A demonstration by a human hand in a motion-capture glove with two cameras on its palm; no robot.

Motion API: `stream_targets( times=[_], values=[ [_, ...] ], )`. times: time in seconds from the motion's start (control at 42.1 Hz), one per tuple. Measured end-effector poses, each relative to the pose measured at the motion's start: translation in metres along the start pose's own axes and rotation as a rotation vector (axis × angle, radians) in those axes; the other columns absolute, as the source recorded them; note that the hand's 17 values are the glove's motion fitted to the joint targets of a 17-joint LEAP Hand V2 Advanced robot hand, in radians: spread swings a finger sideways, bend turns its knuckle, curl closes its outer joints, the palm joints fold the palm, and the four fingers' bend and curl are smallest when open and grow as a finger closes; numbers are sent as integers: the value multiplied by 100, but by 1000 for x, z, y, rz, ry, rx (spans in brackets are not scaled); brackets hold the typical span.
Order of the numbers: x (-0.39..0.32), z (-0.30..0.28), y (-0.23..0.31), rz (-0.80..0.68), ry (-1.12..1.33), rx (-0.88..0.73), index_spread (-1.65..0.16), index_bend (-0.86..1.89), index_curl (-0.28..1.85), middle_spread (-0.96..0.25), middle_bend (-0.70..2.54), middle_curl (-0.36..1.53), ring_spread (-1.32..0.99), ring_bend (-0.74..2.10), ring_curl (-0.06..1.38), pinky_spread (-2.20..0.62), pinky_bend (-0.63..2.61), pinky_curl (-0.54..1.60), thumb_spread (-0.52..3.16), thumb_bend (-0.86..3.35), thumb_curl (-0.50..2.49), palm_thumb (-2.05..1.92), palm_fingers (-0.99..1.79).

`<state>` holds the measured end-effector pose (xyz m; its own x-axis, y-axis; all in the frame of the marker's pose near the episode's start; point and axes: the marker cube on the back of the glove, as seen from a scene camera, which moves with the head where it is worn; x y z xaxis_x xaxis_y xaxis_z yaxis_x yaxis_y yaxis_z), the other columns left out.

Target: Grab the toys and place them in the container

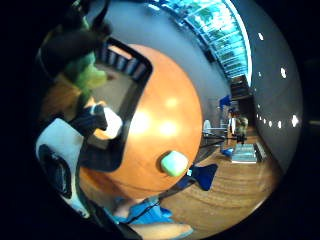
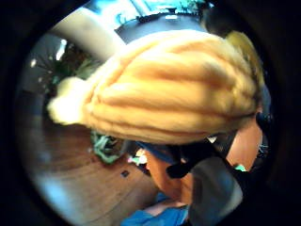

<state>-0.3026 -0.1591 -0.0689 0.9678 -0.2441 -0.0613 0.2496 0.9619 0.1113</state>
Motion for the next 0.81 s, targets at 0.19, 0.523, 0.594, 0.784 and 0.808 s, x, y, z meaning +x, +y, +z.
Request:
stream_targets(
  times=[0.19, 0.523, 0.594, 0.784, 0.808],
  values=[
    [-2, 17, 3, -24, -37, -121, -36, 9, 63, -10, 12, 66, -8, 67, 43, -19, 154, 47, 111, -6, 60, 23, -3],
    [31, 3, 22, -77, 36, -119, -32, 6, 46, 5, 14, 53, 5, 60, 35, -2, 159, 43, 116, -2, 48, 20, -16],
    [41, -4, 28, -26, 36, -114, -31, 5, 43, 6, 13, 50, 6, 61, 35, -1, 160, 42, 117, -1, 46, 21, -17],
    [79, -29, 57, 15, 130, -150, -30, 4, 34, 5, 13, 45, 8, 63, 35, 1, 161, 41, 120, -1, 43, 24, -22],
    [78, -33, 60, 31, 139, -157, -30, 4, 33, 5, 13, 44, 8, 62, 35, 2, 161, 41, 120, -1, 42, 24, -22]
  ],
)
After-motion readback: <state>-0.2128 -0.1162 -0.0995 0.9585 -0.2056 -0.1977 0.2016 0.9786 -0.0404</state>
